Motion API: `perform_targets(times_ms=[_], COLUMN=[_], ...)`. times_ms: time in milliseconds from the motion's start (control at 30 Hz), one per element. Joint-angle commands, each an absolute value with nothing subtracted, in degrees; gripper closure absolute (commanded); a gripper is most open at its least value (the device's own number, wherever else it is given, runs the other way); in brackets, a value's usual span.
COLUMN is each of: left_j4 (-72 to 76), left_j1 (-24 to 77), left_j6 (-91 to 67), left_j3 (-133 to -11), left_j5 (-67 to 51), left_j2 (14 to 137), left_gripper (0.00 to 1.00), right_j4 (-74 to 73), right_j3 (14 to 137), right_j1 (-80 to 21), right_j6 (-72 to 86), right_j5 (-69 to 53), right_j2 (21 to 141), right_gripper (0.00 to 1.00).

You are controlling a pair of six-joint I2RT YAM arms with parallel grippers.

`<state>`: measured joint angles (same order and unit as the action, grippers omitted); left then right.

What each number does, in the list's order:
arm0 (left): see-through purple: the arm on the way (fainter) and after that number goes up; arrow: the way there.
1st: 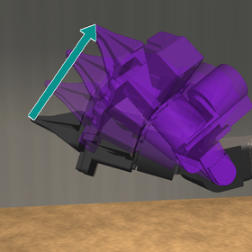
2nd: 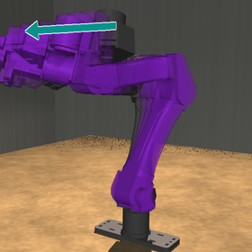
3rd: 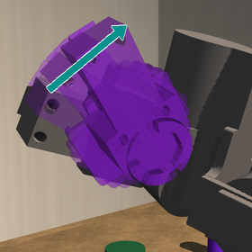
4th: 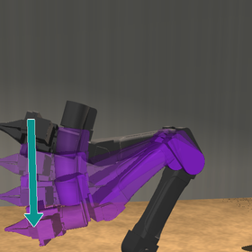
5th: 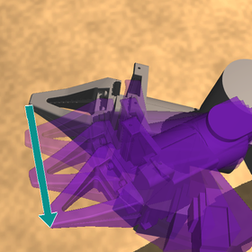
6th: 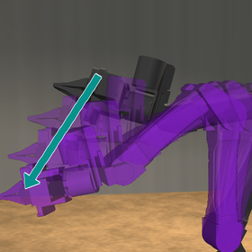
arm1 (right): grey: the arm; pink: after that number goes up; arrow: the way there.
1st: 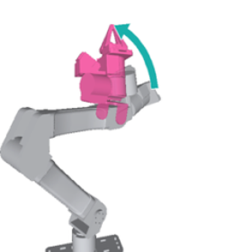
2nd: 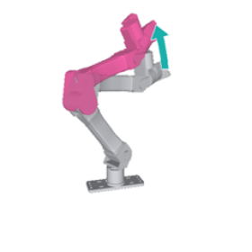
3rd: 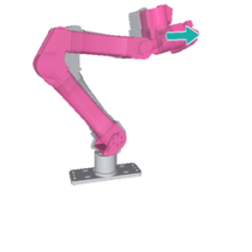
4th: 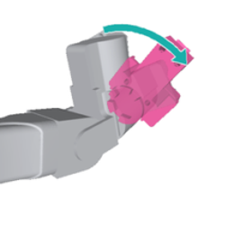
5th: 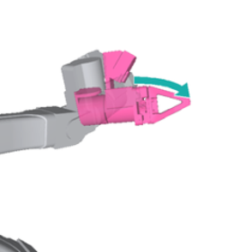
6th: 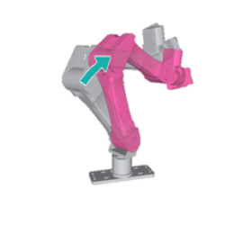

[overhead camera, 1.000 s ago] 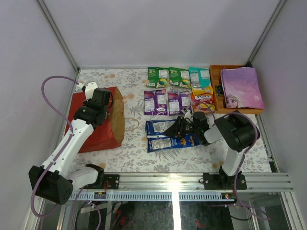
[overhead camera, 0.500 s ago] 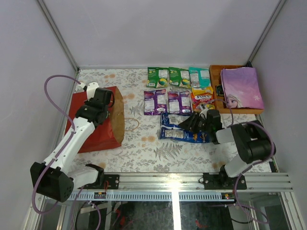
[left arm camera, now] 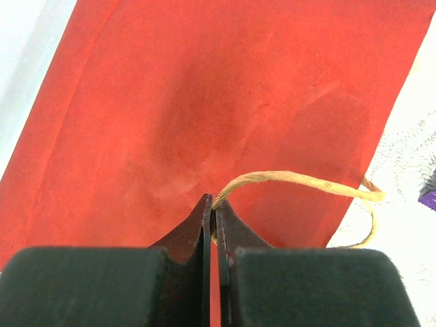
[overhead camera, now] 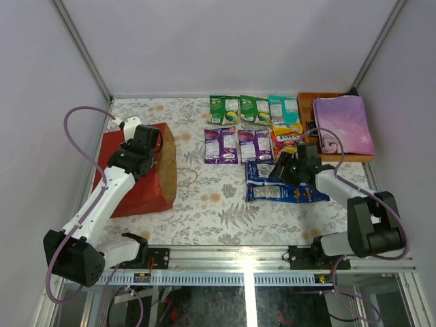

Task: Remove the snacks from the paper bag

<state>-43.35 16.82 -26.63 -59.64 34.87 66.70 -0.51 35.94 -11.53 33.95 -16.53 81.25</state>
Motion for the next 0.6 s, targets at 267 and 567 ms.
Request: perform_targets(times_ms=[267,567], left_j4=[-41.4,-41.3], left_j1=[16.4,16.4], left_j6=[-25.6,-25.6], left_j3=[-59.4,-59.2], left_j5=[34.9,34.4], left_j2=[66.7,66.1], left_gripper=[1.00,1.00], right_j4=[-31.0,-31.0], right_j3=[60.8,54.9], right_j1=[-31.4,-31.3], right_j6=[24.4,26.6], right_j5=[20.2,22.4], right_j2=[84.7,88.8], right_gripper=[0.15,0.01])
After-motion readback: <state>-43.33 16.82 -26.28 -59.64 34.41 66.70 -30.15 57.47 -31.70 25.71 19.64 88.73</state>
